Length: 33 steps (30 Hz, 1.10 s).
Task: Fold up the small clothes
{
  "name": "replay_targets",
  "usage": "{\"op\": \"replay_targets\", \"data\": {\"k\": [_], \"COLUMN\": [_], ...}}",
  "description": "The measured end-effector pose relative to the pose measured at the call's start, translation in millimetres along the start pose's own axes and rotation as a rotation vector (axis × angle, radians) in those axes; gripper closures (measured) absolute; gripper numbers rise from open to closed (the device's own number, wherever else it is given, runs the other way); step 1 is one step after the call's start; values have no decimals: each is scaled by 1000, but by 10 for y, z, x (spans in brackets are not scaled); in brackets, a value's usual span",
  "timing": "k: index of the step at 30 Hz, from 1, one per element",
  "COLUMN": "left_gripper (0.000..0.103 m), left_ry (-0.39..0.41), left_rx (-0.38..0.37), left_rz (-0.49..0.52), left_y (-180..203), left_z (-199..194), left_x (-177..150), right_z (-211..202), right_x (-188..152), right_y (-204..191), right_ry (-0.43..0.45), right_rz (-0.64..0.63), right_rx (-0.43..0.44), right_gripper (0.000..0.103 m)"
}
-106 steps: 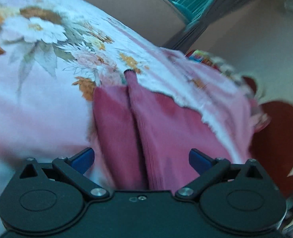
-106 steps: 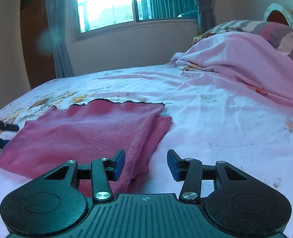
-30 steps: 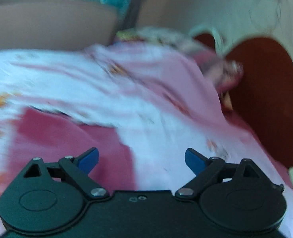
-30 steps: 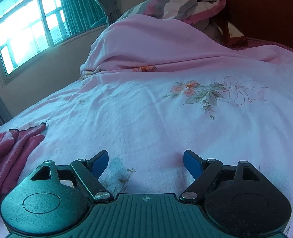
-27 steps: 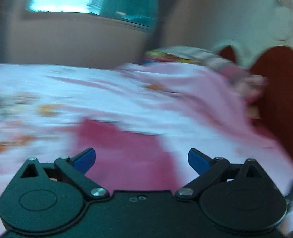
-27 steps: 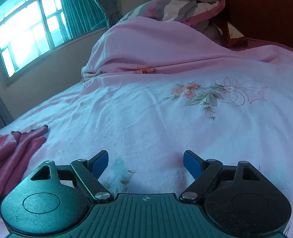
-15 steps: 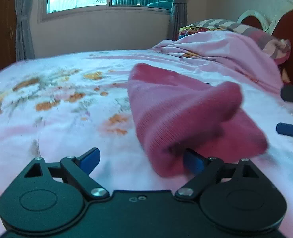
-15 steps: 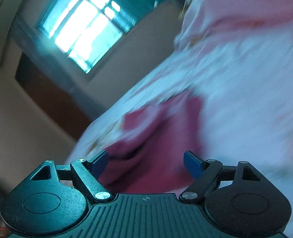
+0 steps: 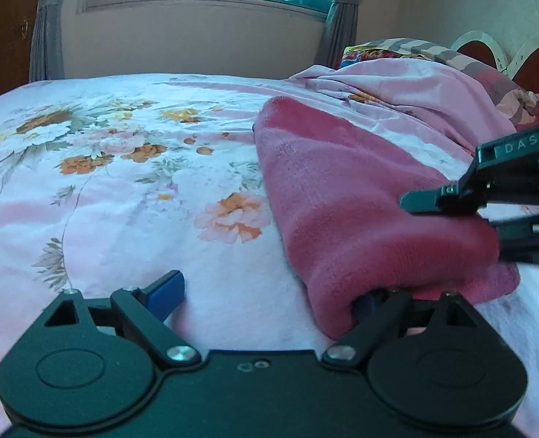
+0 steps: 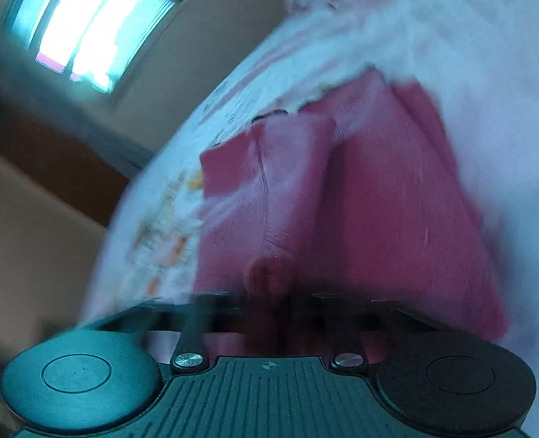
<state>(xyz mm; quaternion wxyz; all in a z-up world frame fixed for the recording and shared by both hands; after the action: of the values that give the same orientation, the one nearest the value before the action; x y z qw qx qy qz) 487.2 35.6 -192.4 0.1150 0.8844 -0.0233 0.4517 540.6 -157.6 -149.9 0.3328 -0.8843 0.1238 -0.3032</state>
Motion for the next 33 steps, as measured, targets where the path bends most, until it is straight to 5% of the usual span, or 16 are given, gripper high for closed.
{"op": "replay_targets", "data": {"k": [5,8,11,13,20,24,27,28,31,33], "left_gripper": [11,10,10,10,11,11,14,19,23,28], "left_ry": [48,32,-14,-19,-12,-35,-51,-30,105,150], "left_rx": [-34,-58,-54,-52,-32,-48,-81,-78,-87,-153], "left_rz": [-6,-16,-10,-8,1,23,29,31,45,41], "left_y": [109,232,283,280,276,280,191,147,161,344], "left_z": [-71,-20,95,106,69,9,-191,-287,-511,-456], "left_x": [62,59,-5,-15,-51,-67,-135,-119,194,515], "right_z": [-606,-767,-478,-273,-445,-333,-567,-700,-939,-926], "right_x": [143,96,105,48,95,158,200,228,346,440], "right_y": [-374,-230,414,687,600,779,733,710,567,414], "right_ry": [219,289,208,122,196,149,178,229,329,356], "right_rz": [-300,-391,-278,-183,-257,-199,-219,-250,-348,-399], "right_rx": [69,-11,-126,-55,-31,-16,-29,-53,-61,-70], "right_gripper": [86,86,86,86,85,85,76,68,68,79]}}
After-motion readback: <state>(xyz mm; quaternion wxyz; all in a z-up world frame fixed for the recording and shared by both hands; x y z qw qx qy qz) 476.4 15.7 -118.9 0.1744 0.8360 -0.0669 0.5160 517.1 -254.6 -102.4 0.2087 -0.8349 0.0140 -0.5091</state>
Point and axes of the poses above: each gripper's, at about its wrist camera, not at the fingertips, and z roughly the way its jaws point, y to its right, x to its top, the point moved 8 cm from there along z, roughly the way its jaws point, and after that the axes turned 5 degrees about -x, right-handed, at the moved point
